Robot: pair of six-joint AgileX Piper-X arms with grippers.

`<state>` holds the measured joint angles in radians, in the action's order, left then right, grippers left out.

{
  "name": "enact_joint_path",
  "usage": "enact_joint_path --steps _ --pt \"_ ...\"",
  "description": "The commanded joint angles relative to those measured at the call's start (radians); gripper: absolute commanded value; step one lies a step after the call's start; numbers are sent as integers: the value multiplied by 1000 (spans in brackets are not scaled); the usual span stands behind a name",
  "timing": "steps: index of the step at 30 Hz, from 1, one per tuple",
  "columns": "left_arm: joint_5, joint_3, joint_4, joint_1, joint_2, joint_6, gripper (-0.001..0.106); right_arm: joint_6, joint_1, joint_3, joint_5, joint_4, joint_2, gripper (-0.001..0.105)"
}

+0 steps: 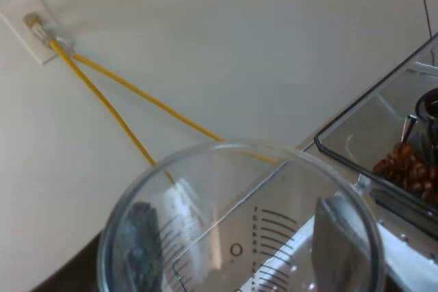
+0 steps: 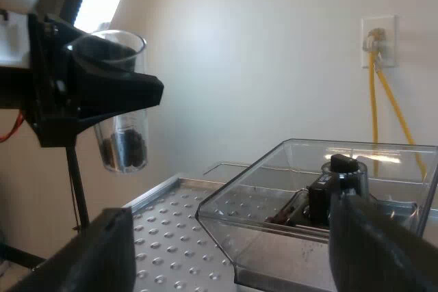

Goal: Pour the beans into the coffee machine

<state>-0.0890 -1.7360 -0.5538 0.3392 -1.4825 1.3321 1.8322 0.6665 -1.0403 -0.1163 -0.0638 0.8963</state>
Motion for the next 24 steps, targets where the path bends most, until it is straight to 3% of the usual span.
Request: enact_joint_path --steps 1,7,15,24 --pt "39 -33 -10 14 -24 1 28 3 1 -4 1 -7 -12 62" --pt "73 -41 -2 73 -49 -42 28 3 1 -4 1 -7 -12 62" --pt "101 -71 -2 93 -78 -44 28 3 1 -4 1 -7 -12 62" --pt "105 -187 -3 112 -136 -57 28 3 1 -4 1 -7 -12 62"
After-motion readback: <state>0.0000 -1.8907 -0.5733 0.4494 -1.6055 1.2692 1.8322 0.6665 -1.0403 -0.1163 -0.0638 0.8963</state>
